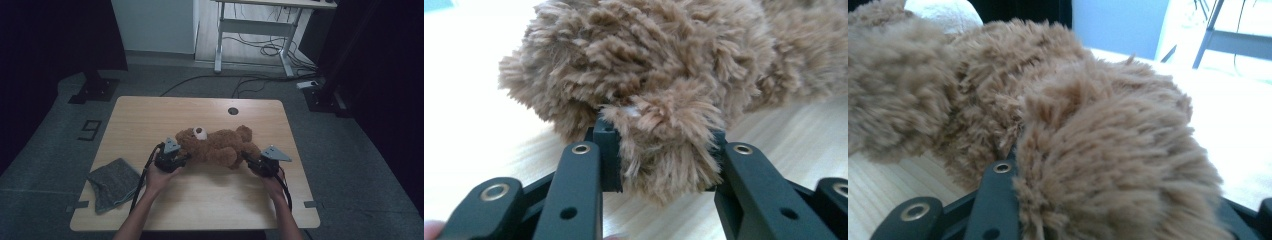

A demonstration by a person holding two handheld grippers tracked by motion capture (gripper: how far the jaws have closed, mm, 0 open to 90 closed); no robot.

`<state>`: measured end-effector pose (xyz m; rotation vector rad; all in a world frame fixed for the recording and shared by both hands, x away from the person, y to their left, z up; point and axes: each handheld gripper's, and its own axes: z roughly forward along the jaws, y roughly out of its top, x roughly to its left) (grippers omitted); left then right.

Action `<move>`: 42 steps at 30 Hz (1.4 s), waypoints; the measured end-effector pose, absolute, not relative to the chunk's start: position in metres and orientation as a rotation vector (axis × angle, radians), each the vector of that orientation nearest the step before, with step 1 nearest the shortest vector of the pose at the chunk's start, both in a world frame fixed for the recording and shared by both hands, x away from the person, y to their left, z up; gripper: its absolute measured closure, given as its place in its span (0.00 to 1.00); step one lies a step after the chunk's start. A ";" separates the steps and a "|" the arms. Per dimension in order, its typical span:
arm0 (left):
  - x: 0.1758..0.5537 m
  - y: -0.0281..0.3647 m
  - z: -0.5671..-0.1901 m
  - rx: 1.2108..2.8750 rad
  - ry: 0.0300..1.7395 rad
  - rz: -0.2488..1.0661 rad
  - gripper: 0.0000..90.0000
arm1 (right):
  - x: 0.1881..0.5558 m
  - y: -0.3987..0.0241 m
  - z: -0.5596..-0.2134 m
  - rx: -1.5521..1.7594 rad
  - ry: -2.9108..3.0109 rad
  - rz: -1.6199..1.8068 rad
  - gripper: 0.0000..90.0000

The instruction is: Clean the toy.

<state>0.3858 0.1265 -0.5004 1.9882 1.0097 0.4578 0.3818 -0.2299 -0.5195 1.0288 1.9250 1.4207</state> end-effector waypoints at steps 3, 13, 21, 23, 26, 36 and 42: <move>0.387 0.128 -0.504 2.000 1.017 0.446 0.72 | 0.385 -0.229 -0.523 1.046 1.932 1.428 0.66; 0.375 0.141 -0.492 2.023 1.018 0.373 0.37 | 0.378 -0.238 -0.521 1.144 1.924 1.447 0.31; 0.335 0.160 -0.480 2.001 0.997 0.358 0.30 | 0.345 -0.256 -0.518 1.200 1.893 1.504 0.16; 0.326 0.161 -0.480 2.016 0.994 0.359 0.30 | 0.336 -0.258 -0.519 1.205 1.898 1.497 0.15; 0.315 0.165 -0.485 2.022 1.001 0.355 0.30 | 0.326 -0.257 -0.524 1.209 1.926 1.493 0.15; 0.291 0.167 -0.509 2.029 1.015 0.313 0.30 | 0.301 -0.257 -0.539 1.203 2.007 1.466 0.18; 0.284 0.168 -0.516 2.044 1.013 0.303 0.30 | 0.288 -0.260 -0.546 1.174 2.090 1.439 0.23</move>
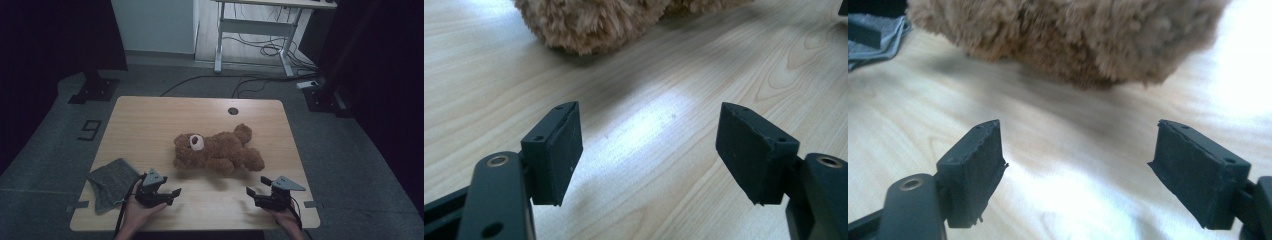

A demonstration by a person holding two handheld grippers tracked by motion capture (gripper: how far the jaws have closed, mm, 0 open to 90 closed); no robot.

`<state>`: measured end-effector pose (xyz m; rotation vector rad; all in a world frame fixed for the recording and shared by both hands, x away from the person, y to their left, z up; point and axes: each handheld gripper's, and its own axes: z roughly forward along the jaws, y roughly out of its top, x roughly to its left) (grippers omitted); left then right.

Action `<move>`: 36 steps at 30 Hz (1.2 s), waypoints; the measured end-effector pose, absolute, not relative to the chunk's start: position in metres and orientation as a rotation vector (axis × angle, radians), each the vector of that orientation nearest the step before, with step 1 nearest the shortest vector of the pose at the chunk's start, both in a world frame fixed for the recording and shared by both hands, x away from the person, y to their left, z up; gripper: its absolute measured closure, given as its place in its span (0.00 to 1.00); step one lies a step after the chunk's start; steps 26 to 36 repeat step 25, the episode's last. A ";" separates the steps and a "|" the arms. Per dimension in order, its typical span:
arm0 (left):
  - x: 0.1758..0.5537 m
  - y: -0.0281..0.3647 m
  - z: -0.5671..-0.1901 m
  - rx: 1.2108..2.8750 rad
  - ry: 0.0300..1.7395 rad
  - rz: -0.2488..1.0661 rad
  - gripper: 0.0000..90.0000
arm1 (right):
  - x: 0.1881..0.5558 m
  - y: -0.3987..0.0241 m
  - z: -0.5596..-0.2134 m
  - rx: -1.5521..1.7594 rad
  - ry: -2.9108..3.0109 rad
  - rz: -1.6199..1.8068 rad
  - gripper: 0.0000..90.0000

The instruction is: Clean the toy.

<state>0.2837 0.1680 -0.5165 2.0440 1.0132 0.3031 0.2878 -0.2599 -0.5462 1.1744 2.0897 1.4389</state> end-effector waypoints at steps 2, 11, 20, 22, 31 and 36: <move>0.282 0.168 -0.522 2.057 1.017 0.293 0.30 | 0.285 -0.261 -0.549 1.170 2.109 1.425 0.23; 0.279 0.170 -0.528 2.065 1.020 0.272 0.30 | 0.287 -0.262 -0.550 1.184 2.128 1.395 0.25; 0.278 0.175 -0.524 2.033 1.023 0.252 0.31 | 0.286 -0.263 -0.550 1.181 2.129 1.399 0.24; 0.278 0.175 -0.524 2.035 1.023 0.252 0.30 | 0.286 -0.263 -0.550 1.182 2.129 1.398 0.24; 0.278 0.175 -0.524 2.037 1.023 0.252 0.30 | 0.286 -0.263 -0.550 1.181 2.129 1.398 0.24; 0.278 0.175 -0.524 2.037 1.023 0.252 0.30 | 0.286 -0.263 -0.550 1.181 2.129 1.398 0.24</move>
